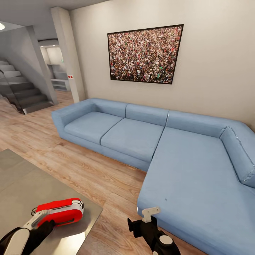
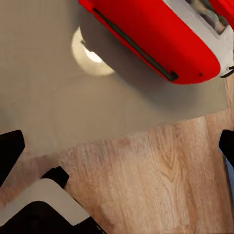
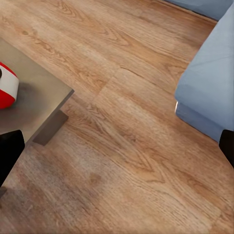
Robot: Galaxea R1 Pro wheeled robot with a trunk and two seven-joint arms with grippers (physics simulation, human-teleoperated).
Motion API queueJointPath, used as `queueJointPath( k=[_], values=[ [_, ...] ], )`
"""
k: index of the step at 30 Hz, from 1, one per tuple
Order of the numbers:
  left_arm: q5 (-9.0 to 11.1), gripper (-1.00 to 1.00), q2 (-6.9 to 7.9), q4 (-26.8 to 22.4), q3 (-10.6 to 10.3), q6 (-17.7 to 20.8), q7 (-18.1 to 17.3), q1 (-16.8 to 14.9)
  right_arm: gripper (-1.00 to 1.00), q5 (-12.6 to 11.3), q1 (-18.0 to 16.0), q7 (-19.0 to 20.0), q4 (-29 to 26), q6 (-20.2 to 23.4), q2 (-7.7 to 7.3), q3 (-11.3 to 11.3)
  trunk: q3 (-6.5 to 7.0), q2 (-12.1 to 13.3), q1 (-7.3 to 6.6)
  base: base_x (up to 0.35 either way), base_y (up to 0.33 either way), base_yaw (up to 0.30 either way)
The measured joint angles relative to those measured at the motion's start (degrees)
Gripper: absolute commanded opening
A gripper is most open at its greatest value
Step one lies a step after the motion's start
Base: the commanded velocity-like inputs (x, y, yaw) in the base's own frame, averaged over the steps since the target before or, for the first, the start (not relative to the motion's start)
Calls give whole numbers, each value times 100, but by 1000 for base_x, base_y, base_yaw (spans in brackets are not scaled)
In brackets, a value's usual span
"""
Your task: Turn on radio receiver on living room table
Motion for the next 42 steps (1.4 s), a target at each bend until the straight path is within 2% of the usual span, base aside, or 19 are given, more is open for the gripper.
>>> queueJointPath(
  k=[3, 4, 6, 8, 10, 13, 21, 23, 27, 28, 30, 32, 35, 37, 38, 39, 42],
  values=[
    [-7, 100, 535, 3, -291, 11, 211, 0, 100, 0, 0, 0, 0, 0, 0, 2, 0, 0, 0, 0, 0, 0],
    [-3, 100, 630, 4, -360, 10, 248, 0, 100, 0, 0, 0, 0, 0, 0, 2, 0, 0, 0, 0, 0, 0],
    [-3, 100, 899, 6, -667, 9, 422, 0, 100, 0, 0, 0, 0, 0, 0, 2, 0, 0, 0, 0, 0, 0],
    [-1, 100, 1002, 6, -921, 6, 644, 0, 100, 0, 0, 0, 0, 0, 0, 2, 0, 0, 0, 0, 0, 0],
    [-2, 100, 1062, 3, -1154, 4, 939, 3, 100, 0, 0, 3, 0, 0, 0, 2, 0, 0, 0, 0, 0, 0],
    [-2, 100, 1087, 1, -1305, -2, 1113, 1, 100, 0, 0, 6, 0, 0, 0, 2, 0, 0, 0, 0, 0, 0],
    [-11, 100, 1109, 3, -1525, -28, 1207, 1, 100, 0, 0, 8, 0, 0, 0, 2, 0, 0, 0, 0, 0, 0],
    [-79, 100, 1114, 6, -1592, -33, 1208, 2, 100, 0, 0, 7, 0, 0, 0, 2, 0, 0, 0, 0, 0, 0],
    [-612, 100, 1045, 8, -1665, -40, 1176, 1, 100, 0, 0, 7, 0, 0, 0, 2, 0, 0, 0, 0, 0, 0],
    [-693, 100, 1032, 8, -1672, -45, 1168, 2, 100, 0, 0, 6, 0, 0, 0, 2, 0, 0, 0, 0, 0, 0],
    [-766, 100, 1007, 8, -1678, -60, 1153, 2, 100, 0, 0, 8, 0, 0, 0, 2, 0, 0, 0, 0, 0, 0],
    [-807, 100, 915, 7, -1682, -85, 1139, 2, 100, 0, 0, 8, 0, 0, 0, 2, 0, 0, 0, 0, 0, 0],
    [-824, 100, 443, 1, -1690, -102, 1112, 3, 100, 0, 0, 9, 0, 0, 0, 2, 0, 0, 0, 0, 0, 0],
    [-829, 100, 87, 1, -1693, -101, 997, 2, 100, 0, 0, 9, 0, 0, 0, 2, 0, 0, 0, 0, 0, 0],
    [-835, 100, -34, -1, -1693, -99, 905, 1, 100, 0, 0, 9, 0, 0, 0, 2, 0, 0, 0, 0, 0, 0],
    [-839, 100, -111, -1, -1693, -97, 794, 2, 100, 0, 0, 9, 0, 0, 0, 2, 0, 0, 0, 0, 0, 0],
    [-844, 100, -196, 0, -1674, -95, 411, 1, 100, 0, 0, 9, 0, 0, 0, 2, 0, 0, 0, 0, 0, 0]
  ],
)
